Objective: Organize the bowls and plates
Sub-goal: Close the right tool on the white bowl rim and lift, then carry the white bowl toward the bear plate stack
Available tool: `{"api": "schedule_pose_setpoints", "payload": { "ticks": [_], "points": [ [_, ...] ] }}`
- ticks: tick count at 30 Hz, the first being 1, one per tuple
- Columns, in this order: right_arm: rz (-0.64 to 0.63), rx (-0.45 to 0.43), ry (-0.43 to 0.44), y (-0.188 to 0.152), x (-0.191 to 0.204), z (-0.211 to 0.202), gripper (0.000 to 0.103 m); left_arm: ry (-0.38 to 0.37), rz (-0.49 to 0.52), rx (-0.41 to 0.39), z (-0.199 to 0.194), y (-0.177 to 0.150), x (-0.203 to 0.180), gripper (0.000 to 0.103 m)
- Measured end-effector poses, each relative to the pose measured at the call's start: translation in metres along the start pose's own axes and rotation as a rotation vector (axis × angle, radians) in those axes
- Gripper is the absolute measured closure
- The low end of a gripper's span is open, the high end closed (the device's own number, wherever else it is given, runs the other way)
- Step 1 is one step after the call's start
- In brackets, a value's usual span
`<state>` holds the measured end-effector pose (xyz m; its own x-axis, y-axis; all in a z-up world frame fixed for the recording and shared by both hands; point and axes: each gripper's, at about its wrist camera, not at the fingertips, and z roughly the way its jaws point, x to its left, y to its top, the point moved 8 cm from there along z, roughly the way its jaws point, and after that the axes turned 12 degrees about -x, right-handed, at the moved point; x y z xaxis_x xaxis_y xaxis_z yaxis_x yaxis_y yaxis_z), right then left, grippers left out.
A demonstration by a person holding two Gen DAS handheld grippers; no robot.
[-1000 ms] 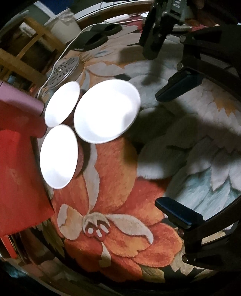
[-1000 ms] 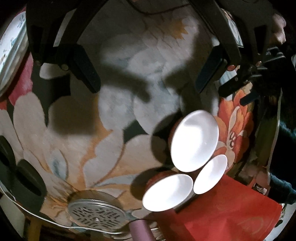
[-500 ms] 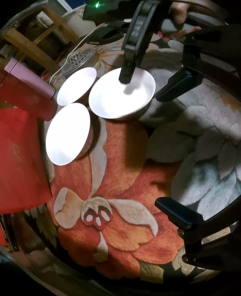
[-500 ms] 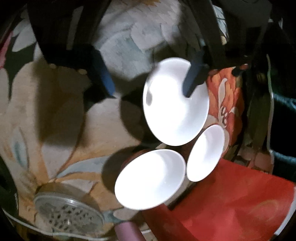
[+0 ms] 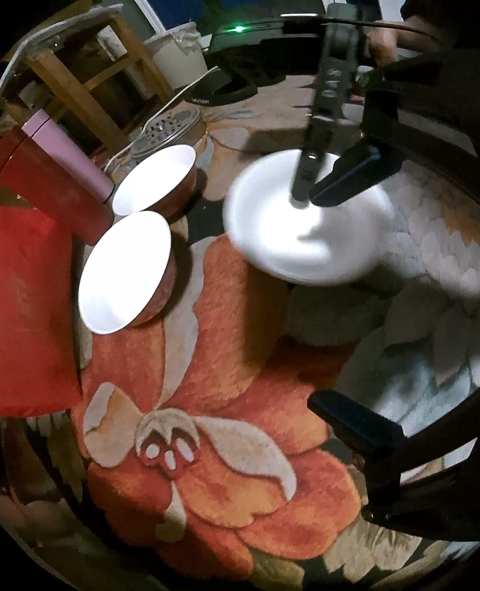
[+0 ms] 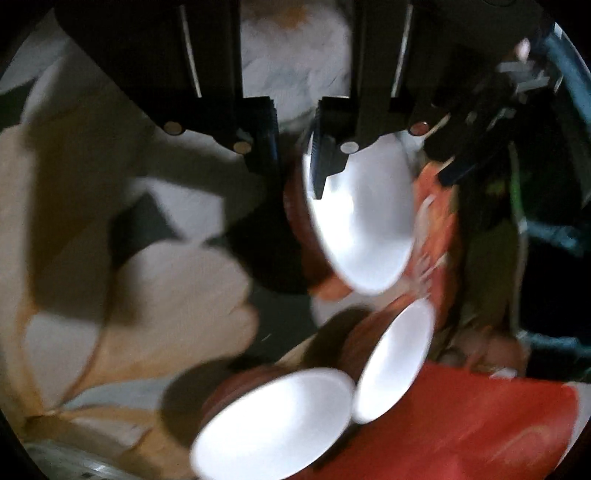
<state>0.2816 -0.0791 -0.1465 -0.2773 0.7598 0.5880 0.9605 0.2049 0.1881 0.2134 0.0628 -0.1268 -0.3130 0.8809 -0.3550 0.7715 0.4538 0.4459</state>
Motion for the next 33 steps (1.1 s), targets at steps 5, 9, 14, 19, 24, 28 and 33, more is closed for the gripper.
{"api": "schedule_pose_setpoints", "payload": {
  "ticks": [5, 9, 14, 19, 24, 28, 33],
  "points": [
    [-0.071, 0.041, 0.019, -0.013, 0.010, 0.002, 0.085, -0.010, 0.007, 0.063, 0.016, -0.015, -0.007, 0.026],
    [-0.086, 0.022, -0.033, -0.010, 0.011, -0.003, 0.085, -0.014, 0.040, 0.137, 0.030, -0.030, -0.016, 0.065],
    [-0.143, 0.011, -0.088, -0.016, 0.018, -0.002, 0.085, -0.012, 0.069, 0.138, 0.031, -0.036, -0.024, 0.078],
    [-0.215, 0.003, -0.161, -0.024, 0.020, -0.001, 0.088, 0.002, 0.080, 0.118, 0.029, -0.036, -0.023, 0.091],
    [-0.229, -0.014, -0.195, -0.027, 0.016, -0.011, 0.091, -0.007, 0.102, 0.107, 0.020, -0.039, -0.022, 0.091],
    [-0.216, -0.020, -0.198, -0.032, 0.017, -0.019, 0.091, -0.021, 0.138, 0.101, 0.014, -0.043, -0.035, 0.091],
    [-0.181, -0.033, -0.204, -0.037, 0.012, -0.038, 0.091, -0.040, 0.186, 0.097, 0.004, -0.048, -0.052, 0.091]
  ]
}}
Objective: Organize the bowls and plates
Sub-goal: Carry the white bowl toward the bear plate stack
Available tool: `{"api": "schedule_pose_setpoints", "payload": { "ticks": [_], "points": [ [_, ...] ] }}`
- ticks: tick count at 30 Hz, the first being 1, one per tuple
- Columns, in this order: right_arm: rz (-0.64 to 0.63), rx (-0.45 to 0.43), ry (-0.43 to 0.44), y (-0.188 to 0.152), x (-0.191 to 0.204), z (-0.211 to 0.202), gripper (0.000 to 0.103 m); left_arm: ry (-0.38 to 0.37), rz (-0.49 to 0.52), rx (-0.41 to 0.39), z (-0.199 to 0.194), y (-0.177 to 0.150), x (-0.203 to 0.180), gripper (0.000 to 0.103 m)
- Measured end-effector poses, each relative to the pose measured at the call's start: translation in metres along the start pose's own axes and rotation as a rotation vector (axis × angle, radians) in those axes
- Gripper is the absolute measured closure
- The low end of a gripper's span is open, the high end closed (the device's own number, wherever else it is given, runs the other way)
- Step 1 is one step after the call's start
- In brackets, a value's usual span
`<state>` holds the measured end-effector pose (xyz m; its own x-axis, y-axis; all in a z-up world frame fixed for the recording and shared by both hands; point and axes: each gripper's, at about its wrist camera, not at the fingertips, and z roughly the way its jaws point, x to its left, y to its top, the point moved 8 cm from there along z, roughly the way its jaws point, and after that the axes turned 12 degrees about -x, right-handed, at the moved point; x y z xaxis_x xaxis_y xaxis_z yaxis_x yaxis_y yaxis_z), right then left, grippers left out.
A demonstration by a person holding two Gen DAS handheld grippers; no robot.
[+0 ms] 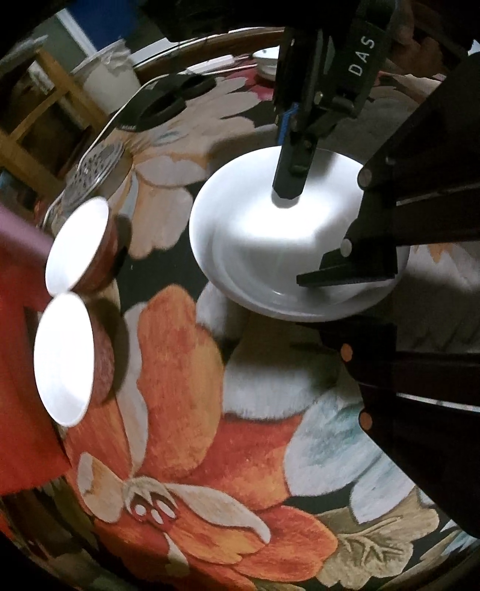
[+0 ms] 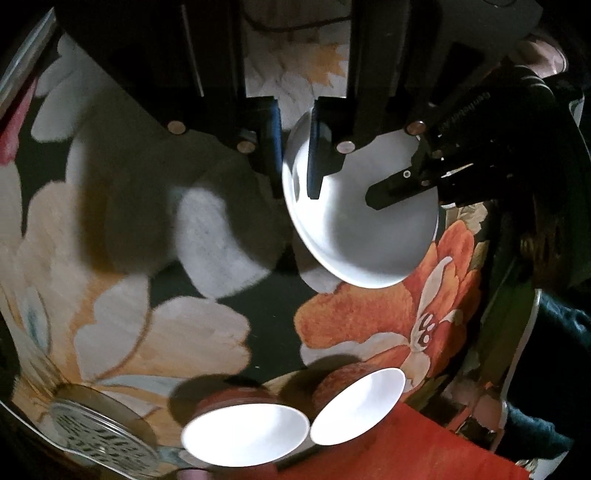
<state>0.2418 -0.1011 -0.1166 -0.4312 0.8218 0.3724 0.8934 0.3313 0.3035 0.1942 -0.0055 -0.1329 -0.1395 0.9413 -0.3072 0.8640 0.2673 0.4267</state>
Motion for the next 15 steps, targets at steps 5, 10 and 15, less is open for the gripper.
{"api": "schedule_pose_setpoints", "payload": {
  "ticks": [5, 10, 15],
  "points": [
    [0.027, -0.020, -0.013, -0.006, -0.009, -0.020, 0.091, -0.019, 0.031, -0.014, -0.007, 0.001, -0.019, 0.091],
    [0.040, -0.045, -0.035, -0.009, -0.021, -0.040, 0.091, -0.054, 0.064, -0.015, -0.011, 0.000, -0.044, 0.091],
    [0.072, -0.060, -0.060, -0.013, -0.035, -0.057, 0.091, -0.082, 0.091, -0.008, -0.014, -0.002, -0.066, 0.091]
  ]
}}
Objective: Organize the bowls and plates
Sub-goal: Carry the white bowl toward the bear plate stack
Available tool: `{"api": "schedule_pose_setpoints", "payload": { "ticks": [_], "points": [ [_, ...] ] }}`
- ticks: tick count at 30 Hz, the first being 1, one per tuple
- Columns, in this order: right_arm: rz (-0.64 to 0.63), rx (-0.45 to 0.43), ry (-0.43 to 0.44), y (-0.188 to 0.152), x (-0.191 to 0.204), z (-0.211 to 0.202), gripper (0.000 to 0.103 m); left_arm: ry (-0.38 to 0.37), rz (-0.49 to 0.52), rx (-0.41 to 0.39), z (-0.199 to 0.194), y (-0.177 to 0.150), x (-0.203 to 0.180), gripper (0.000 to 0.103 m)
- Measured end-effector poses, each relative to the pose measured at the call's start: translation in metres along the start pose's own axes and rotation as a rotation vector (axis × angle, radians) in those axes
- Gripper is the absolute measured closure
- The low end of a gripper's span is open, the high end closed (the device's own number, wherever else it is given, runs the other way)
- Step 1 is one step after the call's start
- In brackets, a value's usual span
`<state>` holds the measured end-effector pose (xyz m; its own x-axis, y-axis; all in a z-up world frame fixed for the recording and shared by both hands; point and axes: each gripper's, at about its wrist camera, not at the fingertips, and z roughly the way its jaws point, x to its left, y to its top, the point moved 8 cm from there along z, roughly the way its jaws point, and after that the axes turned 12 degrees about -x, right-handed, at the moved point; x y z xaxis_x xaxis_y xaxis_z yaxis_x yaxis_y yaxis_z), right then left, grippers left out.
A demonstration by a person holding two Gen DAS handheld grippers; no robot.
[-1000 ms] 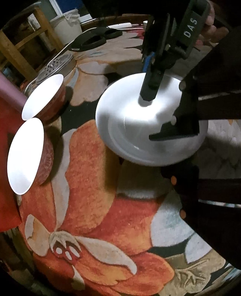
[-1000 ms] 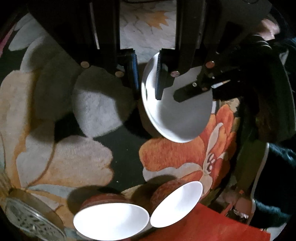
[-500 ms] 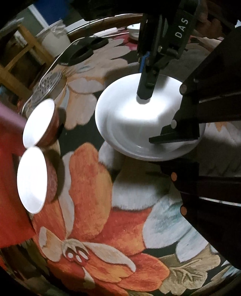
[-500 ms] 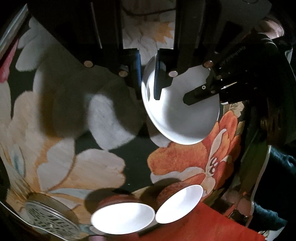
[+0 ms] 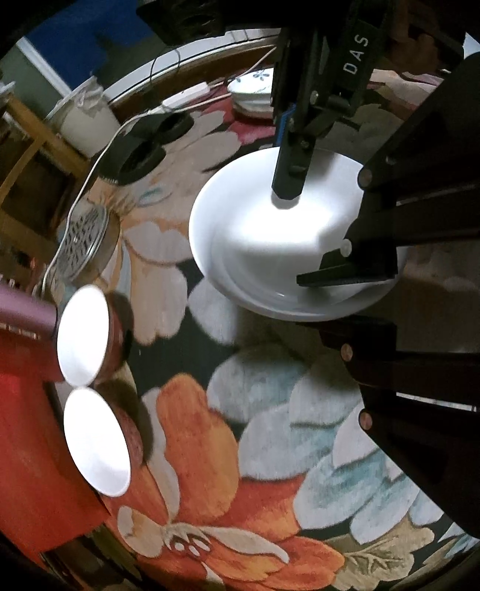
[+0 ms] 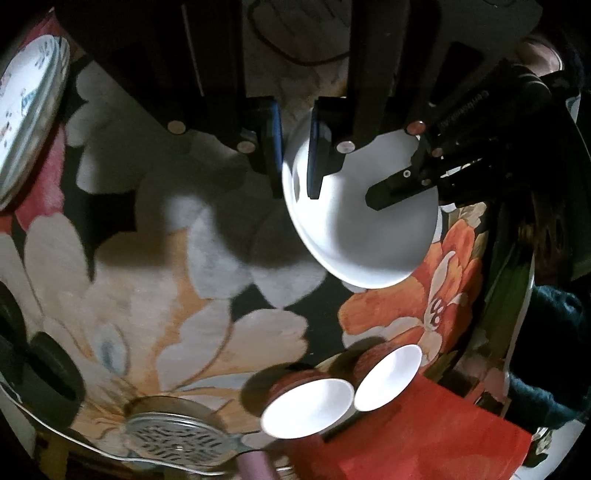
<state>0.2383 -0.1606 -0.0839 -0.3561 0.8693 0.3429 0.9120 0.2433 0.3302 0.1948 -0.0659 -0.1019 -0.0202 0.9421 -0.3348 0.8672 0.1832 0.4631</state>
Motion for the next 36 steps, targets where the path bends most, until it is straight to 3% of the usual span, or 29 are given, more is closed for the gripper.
{"api": "schedule_pose_setpoints", "payload": {
  "ticks": [36],
  "points": [
    [0.216, -0.082, -0.128, -0.035, -0.120, -0.097, 0.091, -0.167, 0.160, 0.039, 0.030, -0.003, -0.156, 0.091]
  ]
}}
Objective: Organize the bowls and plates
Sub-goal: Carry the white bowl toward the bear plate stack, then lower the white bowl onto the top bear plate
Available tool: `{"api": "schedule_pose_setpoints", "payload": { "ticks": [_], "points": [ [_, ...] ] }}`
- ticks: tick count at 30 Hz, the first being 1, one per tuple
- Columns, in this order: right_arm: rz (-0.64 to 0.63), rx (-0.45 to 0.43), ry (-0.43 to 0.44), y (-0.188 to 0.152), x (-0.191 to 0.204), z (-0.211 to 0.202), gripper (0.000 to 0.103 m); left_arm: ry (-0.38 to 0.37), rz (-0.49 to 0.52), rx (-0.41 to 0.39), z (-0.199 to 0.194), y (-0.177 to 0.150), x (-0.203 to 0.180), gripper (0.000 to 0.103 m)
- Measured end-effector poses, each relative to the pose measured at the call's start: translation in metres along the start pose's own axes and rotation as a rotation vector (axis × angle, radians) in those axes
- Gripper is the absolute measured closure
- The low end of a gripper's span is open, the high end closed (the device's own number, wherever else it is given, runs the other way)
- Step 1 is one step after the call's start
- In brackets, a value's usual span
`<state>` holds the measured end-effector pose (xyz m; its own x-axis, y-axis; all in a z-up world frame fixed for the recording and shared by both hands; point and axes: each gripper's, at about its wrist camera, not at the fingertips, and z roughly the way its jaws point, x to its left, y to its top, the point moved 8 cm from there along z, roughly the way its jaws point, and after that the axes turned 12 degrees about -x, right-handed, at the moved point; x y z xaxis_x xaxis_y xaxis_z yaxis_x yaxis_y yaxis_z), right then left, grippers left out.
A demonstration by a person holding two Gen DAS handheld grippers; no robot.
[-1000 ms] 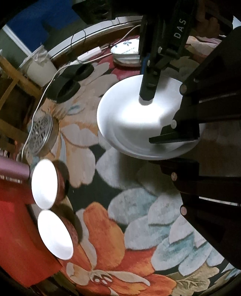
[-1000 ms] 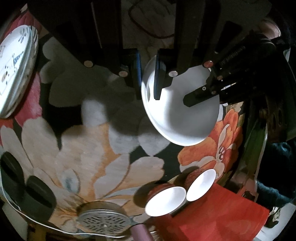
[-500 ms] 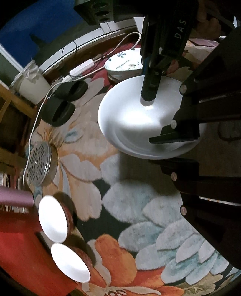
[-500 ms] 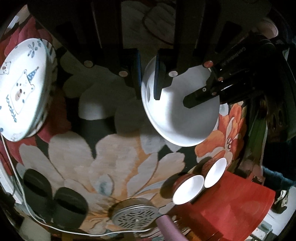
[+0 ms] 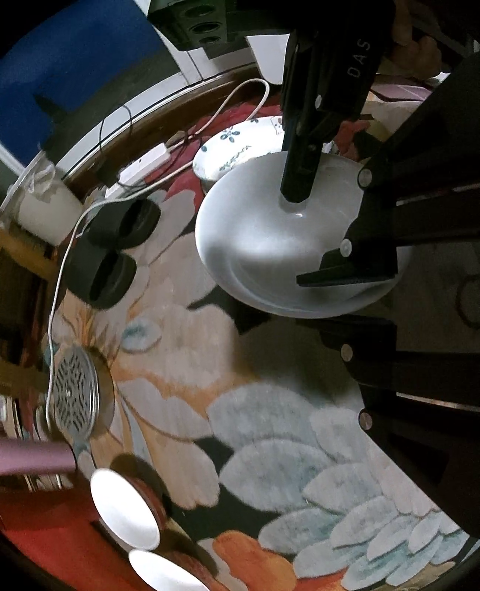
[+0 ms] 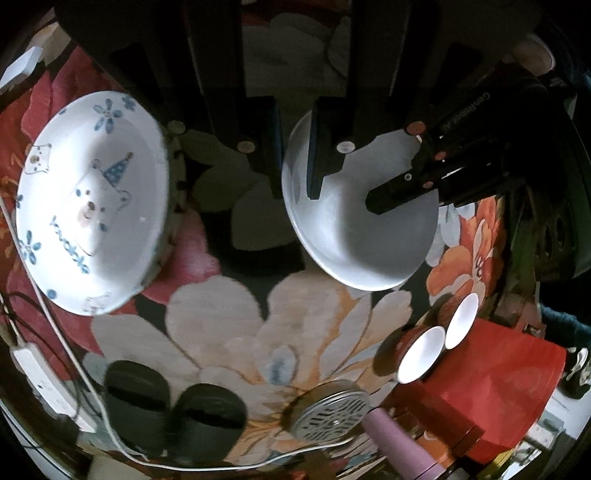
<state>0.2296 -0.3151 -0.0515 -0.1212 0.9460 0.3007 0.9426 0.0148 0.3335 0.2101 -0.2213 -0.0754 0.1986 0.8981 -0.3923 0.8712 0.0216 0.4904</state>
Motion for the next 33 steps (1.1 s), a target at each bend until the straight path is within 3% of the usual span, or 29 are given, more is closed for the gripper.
{"api": "schedule_pose_setpoints", "payload": {
  "ticks": [27, 33],
  "points": [
    [0.125, -0.053, -0.105, 0.000, -0.104, -0.044, 0.091, -0.101, 0.116, 0.017, 0.051, 0.009, -0.108, 0.091],
    [0.152, -0.053, -0.136, -0.004, -0.131, -0.052, 0.091, -0.118, 0.180, 0.033, 0.066, 0.004, -0.138, 0.091]
  ]
}}
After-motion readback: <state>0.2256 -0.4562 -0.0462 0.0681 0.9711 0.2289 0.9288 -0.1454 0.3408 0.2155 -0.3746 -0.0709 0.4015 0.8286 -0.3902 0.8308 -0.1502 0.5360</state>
